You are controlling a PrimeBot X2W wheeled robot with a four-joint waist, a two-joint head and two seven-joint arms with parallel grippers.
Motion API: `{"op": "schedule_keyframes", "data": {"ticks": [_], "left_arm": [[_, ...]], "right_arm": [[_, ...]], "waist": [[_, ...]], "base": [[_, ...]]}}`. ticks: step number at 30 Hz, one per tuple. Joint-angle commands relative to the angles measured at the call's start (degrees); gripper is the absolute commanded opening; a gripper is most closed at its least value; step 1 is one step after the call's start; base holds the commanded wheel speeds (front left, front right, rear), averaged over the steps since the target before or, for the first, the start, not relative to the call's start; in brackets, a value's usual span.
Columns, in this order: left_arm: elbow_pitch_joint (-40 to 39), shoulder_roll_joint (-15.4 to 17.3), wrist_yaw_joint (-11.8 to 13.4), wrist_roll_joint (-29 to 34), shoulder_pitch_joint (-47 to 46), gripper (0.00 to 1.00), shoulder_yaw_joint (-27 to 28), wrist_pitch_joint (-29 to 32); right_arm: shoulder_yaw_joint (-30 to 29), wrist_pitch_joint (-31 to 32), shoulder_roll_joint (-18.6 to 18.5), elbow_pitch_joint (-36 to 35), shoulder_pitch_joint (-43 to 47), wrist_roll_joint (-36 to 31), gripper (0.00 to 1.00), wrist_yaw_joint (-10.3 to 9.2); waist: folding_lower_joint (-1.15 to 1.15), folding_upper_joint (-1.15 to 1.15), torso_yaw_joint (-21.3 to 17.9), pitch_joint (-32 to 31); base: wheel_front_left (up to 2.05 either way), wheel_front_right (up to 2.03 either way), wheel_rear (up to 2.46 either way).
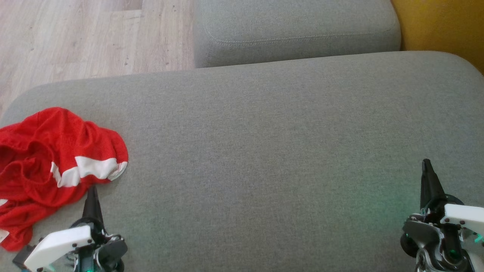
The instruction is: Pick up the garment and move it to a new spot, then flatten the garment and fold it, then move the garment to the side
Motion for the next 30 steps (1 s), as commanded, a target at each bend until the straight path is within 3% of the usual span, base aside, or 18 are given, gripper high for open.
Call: {"op": "schedule_keyframes", "data": {"ticks": [1, 19, 20, 30], "left_arm": [[-1.56, 0.40, -0.40, 0.51, -2.99, 0.00, 1.97, 0.41], [-1.56, 0.40, -0.40, 0.51, -2.99, 0.00, 1.97, 0.41], [0.19, -0.01, 0.04, 0.01, 0.03, 1.00, -0.04, -0.05], [1.92, -0.14, 0.02, 1.55, 1.57, 1.00, -0.88, -1.30]], "right_arm": [[1.20, 0.31, -0.45, -1.80, -2.98, 0.26, 0.00, 0.40], [1.20, 0.31, -0.45, -1.80, -2.98, 0.26, 0.00, 0.40], [0.03, -0.01, 0.02, 0.20, 0.03, 0.01, 1.00, 0.00], [2.02, -1.22, 0.15, 2.26, 1.40, -0.80, 1.00, -0.04]], "waist": [[0.00, 0.00, 0.00, 0.00], [0.00, 0.00, 0.00, 0.00], [0.00, 0.00, 0.00, 0.00], [0.00, 0.00, 0.02, -0.41]], "base": [[0.00, 0.00, 0.00], [0.00, 0.00, 0.00], [0.00, 0.00, 0.00], [0.00, 0.00, 0.00]]}}
